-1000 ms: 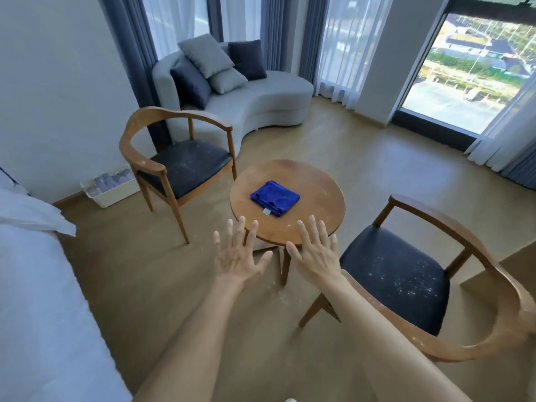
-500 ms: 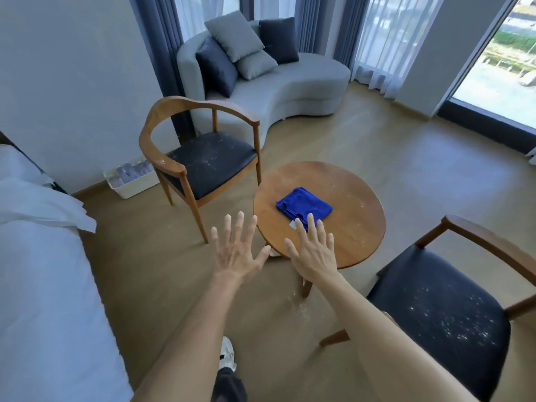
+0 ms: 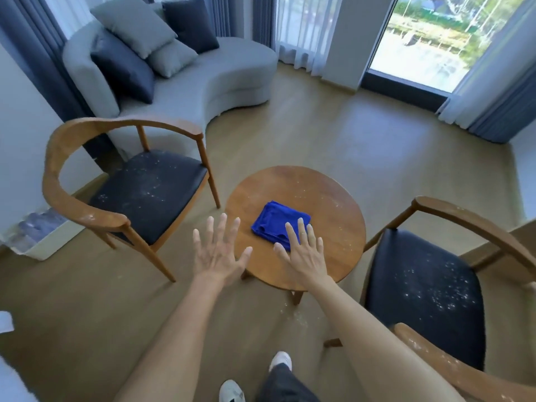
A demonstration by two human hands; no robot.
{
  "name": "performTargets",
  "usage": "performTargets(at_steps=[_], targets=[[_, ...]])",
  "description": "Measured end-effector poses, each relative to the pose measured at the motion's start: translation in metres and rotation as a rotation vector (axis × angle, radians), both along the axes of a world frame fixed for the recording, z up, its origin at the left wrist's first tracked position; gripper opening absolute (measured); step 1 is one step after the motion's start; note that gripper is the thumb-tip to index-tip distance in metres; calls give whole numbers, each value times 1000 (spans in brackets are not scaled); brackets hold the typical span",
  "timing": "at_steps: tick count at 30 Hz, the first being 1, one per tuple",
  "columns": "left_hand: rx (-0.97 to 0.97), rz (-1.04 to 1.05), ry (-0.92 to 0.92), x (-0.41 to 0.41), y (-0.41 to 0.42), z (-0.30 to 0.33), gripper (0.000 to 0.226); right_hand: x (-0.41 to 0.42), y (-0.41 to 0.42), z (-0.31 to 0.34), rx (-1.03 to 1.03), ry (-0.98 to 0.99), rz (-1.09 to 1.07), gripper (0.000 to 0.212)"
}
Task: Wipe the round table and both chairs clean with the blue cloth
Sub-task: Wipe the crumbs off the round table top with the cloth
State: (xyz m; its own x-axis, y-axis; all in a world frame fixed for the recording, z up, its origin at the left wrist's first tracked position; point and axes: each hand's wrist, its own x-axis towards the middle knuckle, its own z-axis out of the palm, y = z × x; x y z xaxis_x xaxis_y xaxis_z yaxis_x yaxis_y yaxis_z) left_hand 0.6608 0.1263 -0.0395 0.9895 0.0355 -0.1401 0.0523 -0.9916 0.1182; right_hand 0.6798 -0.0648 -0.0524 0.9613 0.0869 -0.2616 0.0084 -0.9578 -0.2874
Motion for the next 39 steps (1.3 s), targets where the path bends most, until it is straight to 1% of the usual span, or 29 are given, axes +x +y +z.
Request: performTargets(at_steps=[6, 10, 12, 14, 18, 20, 25, 30, 33, 37, 39], targets=[[16, -154, 48, 88, -15, -21, 74, 64, -17, -29, -20, 41, -122, 66], [69, -227, 90, 154, -23, -40, 89, 120, -22, -53, 14, 69, -178, 64], [80, -260, 125, 182, -25, -52, 90, 144, -23, -66, 31, 113, -197, 64], [87, -280, 149, 199, -27, -65, 88, 159, -26, -75, 20, 142, -203, 64], [88, -368, 203, 246, -34, -97, 72, 194, -38, -99, 12, 209, -241, 64], [60, -412, 185, 271, -41, -116, 71, 210, -45, -115, 3, 250, -255, 65], [94, -566, 305, 331, -64, -170, 70, 252, -49, -168, -14, 328, -306, 69], [134, -694, 371, 359, -70, -221, 72, 274, -40, -219, -74, 347, -247, 72], [157, -733, 391, 369, -68, -247, 73, 279, -42, -243, -134, 341, -223, 74], [150, -770, 320, 374, -68, -276, 75, 282, -49, -264, -230, 298, -184, 76], [115, -733, 303, 376, -73, -281, 75, 285, -51, -270, -242, 219, -195, 73]])
